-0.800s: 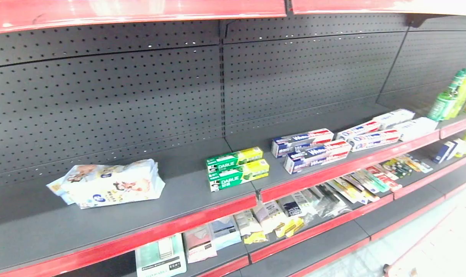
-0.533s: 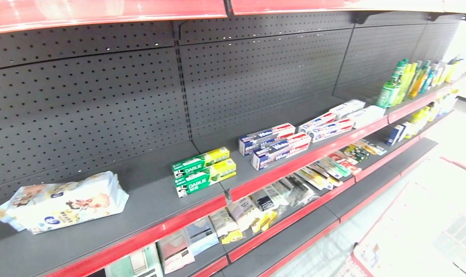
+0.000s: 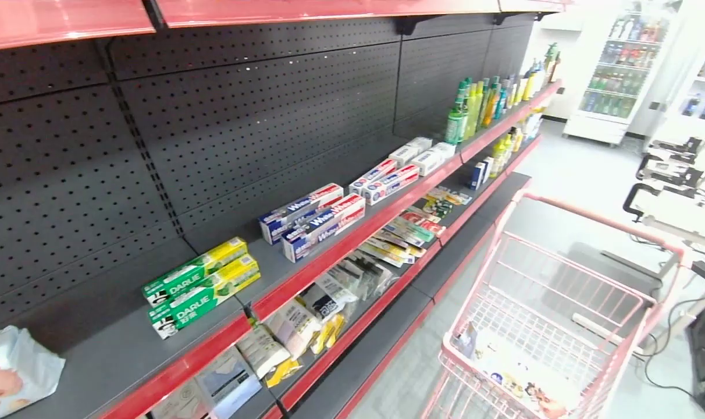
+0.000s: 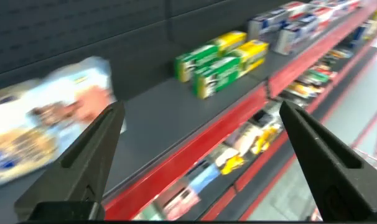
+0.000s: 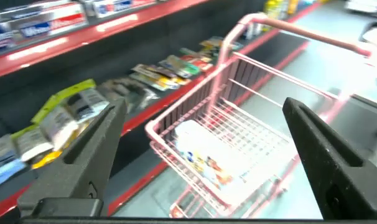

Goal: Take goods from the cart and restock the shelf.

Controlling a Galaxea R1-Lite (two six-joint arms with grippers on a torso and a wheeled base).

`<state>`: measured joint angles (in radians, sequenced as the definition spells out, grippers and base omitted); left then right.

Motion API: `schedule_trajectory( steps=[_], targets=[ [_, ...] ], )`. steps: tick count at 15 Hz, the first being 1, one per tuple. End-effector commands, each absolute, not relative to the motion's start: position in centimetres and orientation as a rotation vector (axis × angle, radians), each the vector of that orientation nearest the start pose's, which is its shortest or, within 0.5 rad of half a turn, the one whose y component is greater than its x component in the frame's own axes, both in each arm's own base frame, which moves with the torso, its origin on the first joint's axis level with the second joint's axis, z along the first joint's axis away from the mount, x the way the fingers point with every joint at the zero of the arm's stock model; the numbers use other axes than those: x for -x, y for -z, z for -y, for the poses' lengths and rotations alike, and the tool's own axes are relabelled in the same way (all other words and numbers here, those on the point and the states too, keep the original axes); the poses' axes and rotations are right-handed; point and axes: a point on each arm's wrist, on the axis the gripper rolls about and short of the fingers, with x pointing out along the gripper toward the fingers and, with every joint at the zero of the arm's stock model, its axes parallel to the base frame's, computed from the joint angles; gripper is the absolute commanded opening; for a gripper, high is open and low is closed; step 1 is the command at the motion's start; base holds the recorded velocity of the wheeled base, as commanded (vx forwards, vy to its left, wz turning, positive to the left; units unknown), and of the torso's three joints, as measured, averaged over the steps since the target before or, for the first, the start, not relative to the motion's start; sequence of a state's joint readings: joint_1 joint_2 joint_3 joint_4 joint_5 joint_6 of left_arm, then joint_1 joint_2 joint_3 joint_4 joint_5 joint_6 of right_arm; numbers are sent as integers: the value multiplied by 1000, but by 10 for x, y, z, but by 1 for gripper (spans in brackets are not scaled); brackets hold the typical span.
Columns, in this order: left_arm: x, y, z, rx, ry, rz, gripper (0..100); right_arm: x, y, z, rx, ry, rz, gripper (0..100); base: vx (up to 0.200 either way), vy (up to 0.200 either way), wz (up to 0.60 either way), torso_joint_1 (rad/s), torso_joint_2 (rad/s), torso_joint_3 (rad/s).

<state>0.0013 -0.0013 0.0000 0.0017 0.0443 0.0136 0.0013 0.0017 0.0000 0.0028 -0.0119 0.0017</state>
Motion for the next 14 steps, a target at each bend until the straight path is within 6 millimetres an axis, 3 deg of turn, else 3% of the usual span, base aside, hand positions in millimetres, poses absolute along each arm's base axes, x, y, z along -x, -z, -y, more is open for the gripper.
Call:
schedule_trajectory(
  steps=[1,5,14],
  targets=[
    [23,-75,-1,-14,-46,-2,100,23,-75,0,-3,11,-3,100,0,0,-600,2,-7,7],
    [23,-75,-1,-14,-46,-2,100,23,-75,0,-3,9,-3,100,0,0,-600,1,0,1],
    [23,-75,-1,-14,-46,-2,100,23,-75,0,-5,8,-3,100,0,0,0,0,0,0]
  ],
)
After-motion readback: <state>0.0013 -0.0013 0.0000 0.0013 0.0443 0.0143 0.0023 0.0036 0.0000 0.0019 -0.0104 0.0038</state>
